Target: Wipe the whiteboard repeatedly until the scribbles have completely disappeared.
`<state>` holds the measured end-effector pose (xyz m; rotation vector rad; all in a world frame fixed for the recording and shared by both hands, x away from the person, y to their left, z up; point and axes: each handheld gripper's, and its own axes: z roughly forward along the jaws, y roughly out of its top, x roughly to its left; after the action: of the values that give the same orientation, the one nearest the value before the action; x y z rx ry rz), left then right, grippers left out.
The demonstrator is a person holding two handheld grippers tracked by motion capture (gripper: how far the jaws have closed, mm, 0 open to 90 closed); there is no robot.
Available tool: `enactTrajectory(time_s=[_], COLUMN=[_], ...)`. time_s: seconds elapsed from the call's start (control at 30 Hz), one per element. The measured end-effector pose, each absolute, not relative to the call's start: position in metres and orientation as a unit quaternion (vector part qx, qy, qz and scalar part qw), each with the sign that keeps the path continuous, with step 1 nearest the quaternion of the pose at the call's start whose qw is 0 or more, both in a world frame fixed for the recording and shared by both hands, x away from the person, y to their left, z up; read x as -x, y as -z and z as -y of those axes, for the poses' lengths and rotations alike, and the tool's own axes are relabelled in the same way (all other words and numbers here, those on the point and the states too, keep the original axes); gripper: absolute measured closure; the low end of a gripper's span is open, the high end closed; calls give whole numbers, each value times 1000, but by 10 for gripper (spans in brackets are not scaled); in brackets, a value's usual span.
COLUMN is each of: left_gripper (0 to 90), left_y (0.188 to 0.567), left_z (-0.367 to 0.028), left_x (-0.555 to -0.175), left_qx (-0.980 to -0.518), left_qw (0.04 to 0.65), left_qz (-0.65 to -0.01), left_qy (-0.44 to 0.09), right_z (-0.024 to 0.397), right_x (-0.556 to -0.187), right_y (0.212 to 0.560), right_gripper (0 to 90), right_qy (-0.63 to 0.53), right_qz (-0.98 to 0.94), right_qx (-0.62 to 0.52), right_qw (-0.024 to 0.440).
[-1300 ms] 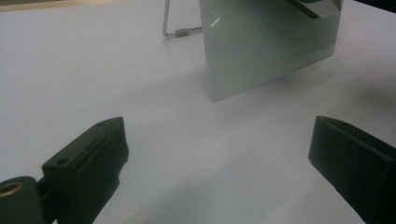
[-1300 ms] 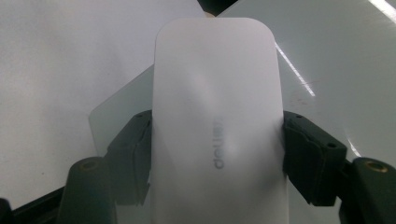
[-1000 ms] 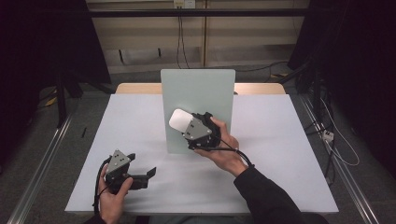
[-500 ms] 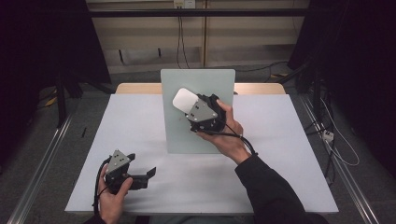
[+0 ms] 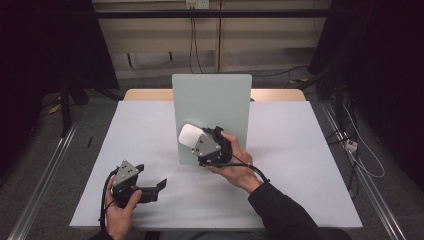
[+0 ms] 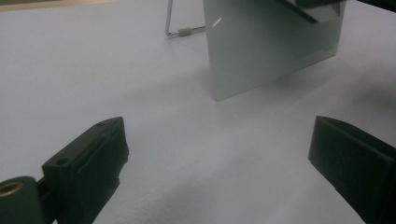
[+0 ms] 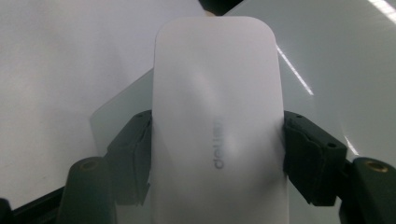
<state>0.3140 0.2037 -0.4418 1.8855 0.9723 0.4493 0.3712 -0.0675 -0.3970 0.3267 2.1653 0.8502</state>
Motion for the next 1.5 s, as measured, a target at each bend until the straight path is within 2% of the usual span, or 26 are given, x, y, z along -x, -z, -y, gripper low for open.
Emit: enactTrajectory(time_s=[0.1, 0.27, 0.63, 0.8, 1.0, 1.23, 1.5], left_gripper=[45, 45, 45, 45, 45, 45, 45], left_y=[442, 442, 442, 442, 442, 443, 443], left_z=[-203, -204, -203, -203, -203, -202, -203], left_x=[-314, -314, -314, -314, -314, -314, -314], left_qx=[-769, -770, -769, -770, -770, -772, -770], left_qw=[467, 467, 466, 466, 467, 466, 467], left_qz=[-396, -395, -397, -396, -396, -396, -396], left_qy=[-182, -179, -183, -183, -181, -174, -179], right_z=[65, 70, 119, 129, 122, 101, 84], right_x=[-368, -368, -382, -383, -376, -362, -353], right_y=[405, 401, 349, 344, 364, 402, 430], right_gripper=[316, 316, 316, 316, 316, 317, 316], right_qy=[-328, -328, -346, -349, -345, -349, -341], right_qz=[-857, -851, -797, -787, -791, -817, -844], right_qx=[-124, -128, -182, -193, -187, -173, -162], right_qw=[376, 390, 460, 470, 469, 425, 382])
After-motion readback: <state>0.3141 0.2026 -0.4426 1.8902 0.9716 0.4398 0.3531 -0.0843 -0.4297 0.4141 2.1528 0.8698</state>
